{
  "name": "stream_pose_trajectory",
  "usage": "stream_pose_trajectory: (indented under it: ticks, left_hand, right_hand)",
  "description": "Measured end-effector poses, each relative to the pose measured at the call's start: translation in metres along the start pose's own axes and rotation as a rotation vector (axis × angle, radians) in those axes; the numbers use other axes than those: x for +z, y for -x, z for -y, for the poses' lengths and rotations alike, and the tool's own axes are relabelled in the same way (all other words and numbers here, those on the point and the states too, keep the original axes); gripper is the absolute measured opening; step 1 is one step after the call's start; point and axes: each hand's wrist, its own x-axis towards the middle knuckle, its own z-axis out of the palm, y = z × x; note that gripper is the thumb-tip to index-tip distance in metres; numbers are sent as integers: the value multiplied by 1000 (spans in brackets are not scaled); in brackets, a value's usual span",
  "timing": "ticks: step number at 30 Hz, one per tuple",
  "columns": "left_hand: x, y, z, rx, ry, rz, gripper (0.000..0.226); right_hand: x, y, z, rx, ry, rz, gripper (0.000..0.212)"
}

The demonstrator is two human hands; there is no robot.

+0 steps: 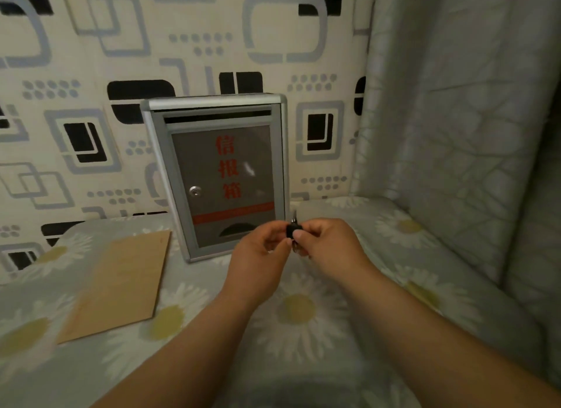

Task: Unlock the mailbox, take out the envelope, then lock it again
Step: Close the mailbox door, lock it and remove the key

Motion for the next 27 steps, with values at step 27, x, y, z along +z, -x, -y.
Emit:
stream_pose_trajectory:
  ticks: [27]
  left_hand:
    - [81, 2, 5, -92, -82, 259, 40]
  right_hand:
    - [-49, -5, -77, 143, 53, -93, 9]
